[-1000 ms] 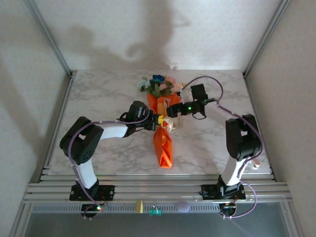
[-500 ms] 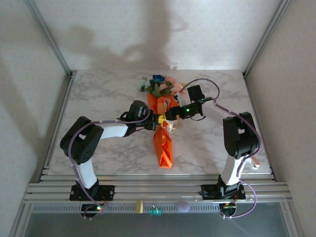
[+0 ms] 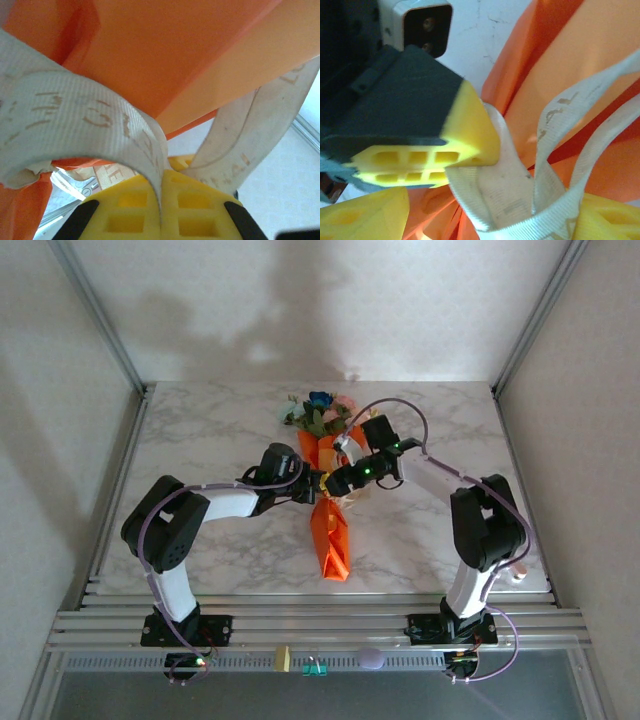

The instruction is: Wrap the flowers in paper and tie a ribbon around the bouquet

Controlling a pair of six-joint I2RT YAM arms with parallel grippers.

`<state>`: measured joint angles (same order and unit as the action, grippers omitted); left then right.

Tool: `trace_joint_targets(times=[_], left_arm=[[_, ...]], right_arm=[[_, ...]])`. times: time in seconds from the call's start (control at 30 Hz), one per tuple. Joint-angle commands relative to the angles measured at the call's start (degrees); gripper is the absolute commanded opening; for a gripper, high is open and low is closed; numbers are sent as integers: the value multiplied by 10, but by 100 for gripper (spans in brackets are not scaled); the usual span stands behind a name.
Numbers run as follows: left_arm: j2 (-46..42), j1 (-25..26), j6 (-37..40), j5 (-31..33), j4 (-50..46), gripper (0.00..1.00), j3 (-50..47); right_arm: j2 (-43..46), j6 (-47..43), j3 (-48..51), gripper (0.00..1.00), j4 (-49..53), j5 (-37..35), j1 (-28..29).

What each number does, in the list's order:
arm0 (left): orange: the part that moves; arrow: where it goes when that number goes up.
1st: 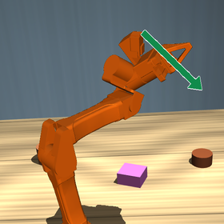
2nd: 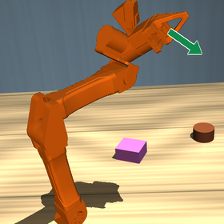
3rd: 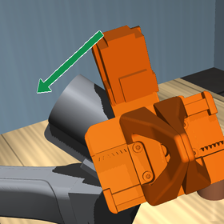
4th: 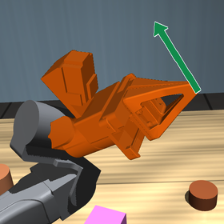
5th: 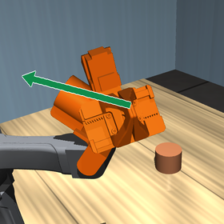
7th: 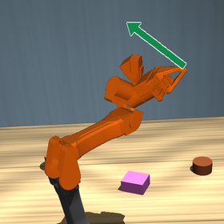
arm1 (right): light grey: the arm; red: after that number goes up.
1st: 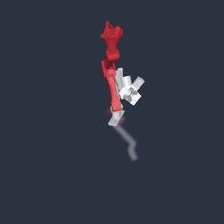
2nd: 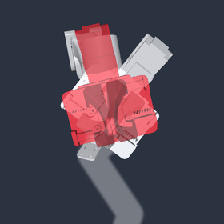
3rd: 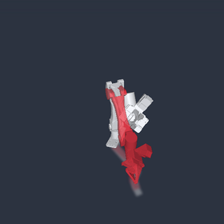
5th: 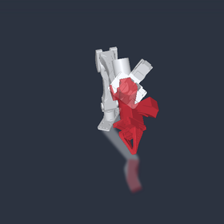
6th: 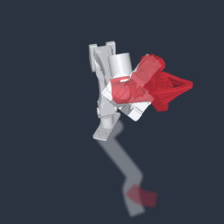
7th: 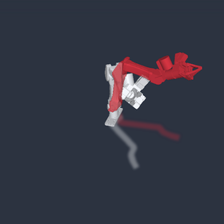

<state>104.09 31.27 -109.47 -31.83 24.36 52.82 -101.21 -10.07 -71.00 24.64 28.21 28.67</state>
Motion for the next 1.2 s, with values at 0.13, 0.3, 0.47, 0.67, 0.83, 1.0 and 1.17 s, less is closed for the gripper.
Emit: trace_joint_targets(times=[0.13, 0.3, 0.47, 0.67, 0.83, 1.0, 1.17], left_arm=[[5, -6, 13, -13, -1, 0, 10], [7, -7, 13, -15, 0, 0, 10], [7, -7, 13, -16, -1, 0, 12], [9, -7, 18, -20, -5, 0, 15], [8, -8, 20, -20, -11, 0, 16], [-3, -8, 23, -15, -22, 0, 16], [-13, -9, 26, -10, -27, 0, 15]], right_arm=[[54, -131, 38, 77, -13, -178, 46], [33, -165, 29, 76, -9, -213, 60], [19, -172, 18, 76, -12, -228, 71], [20, -168, 19, 81, -25, -236, 88], [19, -167, 30, 84, -40, -258, 96], [8, -174, 28, 82, -63, -295, 102], [9, -191, 31, 75, -75, -306, 109]])
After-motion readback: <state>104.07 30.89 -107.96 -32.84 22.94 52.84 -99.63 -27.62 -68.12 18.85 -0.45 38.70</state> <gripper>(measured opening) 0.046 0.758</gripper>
